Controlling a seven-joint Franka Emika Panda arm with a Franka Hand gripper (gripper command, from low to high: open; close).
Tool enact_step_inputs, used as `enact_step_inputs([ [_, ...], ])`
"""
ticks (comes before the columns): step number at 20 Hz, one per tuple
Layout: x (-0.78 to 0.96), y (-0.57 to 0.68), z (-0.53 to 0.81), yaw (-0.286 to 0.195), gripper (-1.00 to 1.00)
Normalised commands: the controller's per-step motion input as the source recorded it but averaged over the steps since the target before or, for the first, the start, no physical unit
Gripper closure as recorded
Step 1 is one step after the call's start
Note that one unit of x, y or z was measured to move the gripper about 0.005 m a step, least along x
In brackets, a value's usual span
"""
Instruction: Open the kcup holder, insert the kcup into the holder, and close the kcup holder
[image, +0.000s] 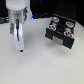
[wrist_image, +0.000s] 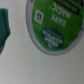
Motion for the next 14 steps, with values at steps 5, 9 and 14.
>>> enact_step_inputs([
  [5,-0.05,-0.02,-0.11,-0.108,-1.00],
  [9,-0.05,0.01,0.00,-0.081,1.00],
  [14,0.01,-0.01,0.00,-0.009,1.00],
])
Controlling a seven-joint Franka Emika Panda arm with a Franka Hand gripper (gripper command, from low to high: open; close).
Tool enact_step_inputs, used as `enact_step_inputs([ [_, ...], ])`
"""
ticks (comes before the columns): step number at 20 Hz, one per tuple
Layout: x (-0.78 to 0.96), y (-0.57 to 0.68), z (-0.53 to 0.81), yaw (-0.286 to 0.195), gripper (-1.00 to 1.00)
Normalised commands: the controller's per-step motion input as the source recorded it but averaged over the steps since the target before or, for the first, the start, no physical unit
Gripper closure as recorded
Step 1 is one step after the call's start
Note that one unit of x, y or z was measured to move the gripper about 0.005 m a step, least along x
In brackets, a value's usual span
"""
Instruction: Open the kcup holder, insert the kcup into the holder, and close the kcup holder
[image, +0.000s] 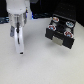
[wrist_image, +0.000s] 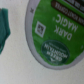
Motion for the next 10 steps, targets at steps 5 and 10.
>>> enact_step_inputs([
  [5,0.01,-0.01,-0.01,-0.010,1.00],
  [10,0.02,0.04,0.14,-0.021,1.00],
])
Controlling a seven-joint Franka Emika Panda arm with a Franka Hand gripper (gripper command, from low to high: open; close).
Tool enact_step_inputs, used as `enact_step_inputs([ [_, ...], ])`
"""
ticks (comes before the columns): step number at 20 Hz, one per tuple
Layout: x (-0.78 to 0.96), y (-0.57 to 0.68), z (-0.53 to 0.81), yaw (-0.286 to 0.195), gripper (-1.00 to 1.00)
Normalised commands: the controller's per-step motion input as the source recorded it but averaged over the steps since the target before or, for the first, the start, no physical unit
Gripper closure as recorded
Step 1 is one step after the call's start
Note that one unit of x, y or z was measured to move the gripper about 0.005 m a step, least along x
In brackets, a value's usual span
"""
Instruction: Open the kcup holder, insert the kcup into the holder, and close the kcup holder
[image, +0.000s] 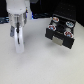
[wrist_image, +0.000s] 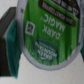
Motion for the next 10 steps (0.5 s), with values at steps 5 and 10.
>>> enact_step_inputs([
  [5,0.06,0.22,0.66,-0.013,1.00],
  [10,0.12,0.34,0.80,-0.003,1.00],
])
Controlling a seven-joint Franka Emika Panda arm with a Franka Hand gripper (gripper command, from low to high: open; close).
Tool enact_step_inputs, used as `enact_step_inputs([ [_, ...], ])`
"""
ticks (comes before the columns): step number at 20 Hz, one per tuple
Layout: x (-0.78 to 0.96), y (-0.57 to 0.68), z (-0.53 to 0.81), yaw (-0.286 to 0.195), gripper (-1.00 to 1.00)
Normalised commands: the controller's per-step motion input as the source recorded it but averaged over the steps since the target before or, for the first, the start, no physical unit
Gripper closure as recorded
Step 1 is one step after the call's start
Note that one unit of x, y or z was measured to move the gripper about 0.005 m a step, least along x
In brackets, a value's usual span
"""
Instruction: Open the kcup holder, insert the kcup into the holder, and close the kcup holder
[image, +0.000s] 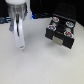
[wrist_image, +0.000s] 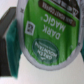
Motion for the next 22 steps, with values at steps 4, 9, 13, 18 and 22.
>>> enact_step_inputs([
  [4,0.12,0.55,0.83,0.009,1.00],
  [9,0.09,0.64,0.73,0.006,1.00],
  [13,0.12,0.66,0.65,0.010,1.00],
  [18,0.11,0.64,0.41,0.009,1.00],
  [22,0.11,0.65,0.29,0.009,1.00],
])
